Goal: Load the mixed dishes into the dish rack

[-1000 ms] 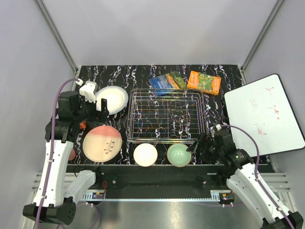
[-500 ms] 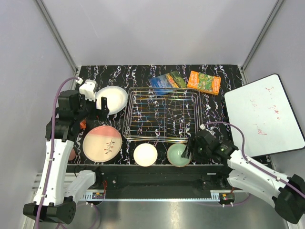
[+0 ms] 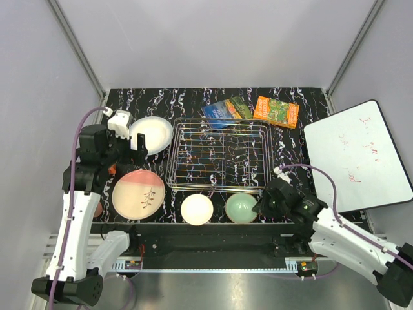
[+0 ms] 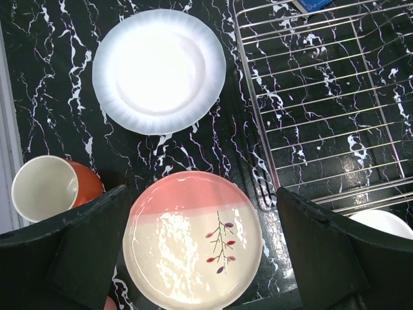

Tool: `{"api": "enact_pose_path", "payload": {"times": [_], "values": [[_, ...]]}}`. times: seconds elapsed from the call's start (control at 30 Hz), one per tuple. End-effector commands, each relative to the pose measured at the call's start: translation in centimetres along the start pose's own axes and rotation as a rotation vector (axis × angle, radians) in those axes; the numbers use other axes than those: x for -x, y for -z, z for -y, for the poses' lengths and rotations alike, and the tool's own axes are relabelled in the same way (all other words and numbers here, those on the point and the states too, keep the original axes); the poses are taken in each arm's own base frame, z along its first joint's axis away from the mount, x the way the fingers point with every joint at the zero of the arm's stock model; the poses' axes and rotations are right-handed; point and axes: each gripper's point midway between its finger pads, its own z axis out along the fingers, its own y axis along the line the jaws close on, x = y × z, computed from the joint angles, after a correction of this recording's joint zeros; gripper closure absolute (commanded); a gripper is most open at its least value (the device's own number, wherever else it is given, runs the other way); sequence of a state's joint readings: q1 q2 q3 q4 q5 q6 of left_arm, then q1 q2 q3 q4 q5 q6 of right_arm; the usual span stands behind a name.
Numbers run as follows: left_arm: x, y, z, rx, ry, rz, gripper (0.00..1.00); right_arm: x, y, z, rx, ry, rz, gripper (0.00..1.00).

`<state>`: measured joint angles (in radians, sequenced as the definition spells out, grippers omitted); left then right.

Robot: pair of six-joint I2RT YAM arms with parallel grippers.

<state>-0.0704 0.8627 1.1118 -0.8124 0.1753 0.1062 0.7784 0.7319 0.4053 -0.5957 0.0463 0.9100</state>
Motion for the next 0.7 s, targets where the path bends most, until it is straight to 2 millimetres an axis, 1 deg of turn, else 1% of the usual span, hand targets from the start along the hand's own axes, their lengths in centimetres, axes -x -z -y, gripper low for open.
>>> {"api": "enact_pose_path", "payload": {"times": [0.0, 0.07, 0.17, 0.2, 0.27, 0.3, 0.37, 0.4, 0.43, 0.47, 0.5, 0.53, 0.57, 0.6, 0.63, 0.67], "values": [[1.2, 0.0, -0.3, 0.012, -0.016, 0.056, 0.01, 0.7, 1.4, 0.1, 0.006, -0.043, 0.061, 0.92], [1.1, 0.0, -0.2, 0.007, -0.01, 0.053, 0.01, 0.6, 2.0, 0.3, 0.008, -0.045, 0.064, 1.0], [1.2, -0.2, 0.0, -0.004, -0.007, 0.054, 0.01, 0.9, 2.9, 0.0, 0.018, -0.041, 0.074, 1.0], [1.1, -0.2, 0.0, -0.006, -0.007, 0.053, 0.01, 1.3, 3.4, -0.5, 0.032, -0.033, 0.082, 1.0], [1.1, -0.3, 0.0, -0.007, -0.005, 0.052, 0.01, 1.5, 4.0, -1.0, 0.035, -0.015, 0.082, 1.0], [1.1, -0.3, 0.0, -0.009, -0.005, 0.052, 0.01, 2.2, 4.9, -2.1, 0.063, 0.009, 0.097, 1.0], [1.1, -0.3, 0.0, -0.009, -0.007, 0.053, 0.01, 2.7, 5.8, -2.7, 0.058, 0.045, 0.1, 1.0], [1.1, -0.3, 0.0, -0.007, -0.01, 0.053, 0.01, 3.6, 7.2, -4.4, 0.097, 0.082, 0.123, 1.0], [1.1, -0.3, 0.0, -0.007, -0.01, 0.053, 0.01, 4.0, 7.5, -4.4, 0.068, 0.107, 0.126, 1.0], [1.1, -0.3, 0.0, -0.007, -0.008, 0.053, 0.01, 5.4, 9.3, -6.3, 0.105, 0.12, 0.163, 1.0], [1.1, -0.3, 0.0, -0.009, -0.009, 0.053, 0.01, 6.1, 10.0, -6.9, 0.101, 0.164, 0.18, 1.0], [1.1, -0.3, 0.0, -0.009, -0.007, 0.053, 0.01, 7.0, 10.2, -6.5, 0.036, 0.19, 0.203, 1.0], [1.1, -0.3, 0.1, -0.012, -0.007, 0.053, 0.01, 8.8, 12.1, -8.0, 0.053, 0.229, 0.259, 1.0], [1.0, -0.4, 0.2, -0.015, -0.002, 0.051, 0.01, 10.6, 12.8, -7.8, -0.003, 0.241, 0.327, 1.0], [0.9, -0.4, 0.2, -0.017, -0.003, 0.049, 0.01, 11.5, 12.7, -7.4, -0.078, 0.273, 0.342, 1.0], [1.0, -0.4, 0.3, -0.023, -0.001, 0.051, 0.01, 13.4, 14.1, -8.0, -0.104, 0.312, 0.399, 1.0]]}}
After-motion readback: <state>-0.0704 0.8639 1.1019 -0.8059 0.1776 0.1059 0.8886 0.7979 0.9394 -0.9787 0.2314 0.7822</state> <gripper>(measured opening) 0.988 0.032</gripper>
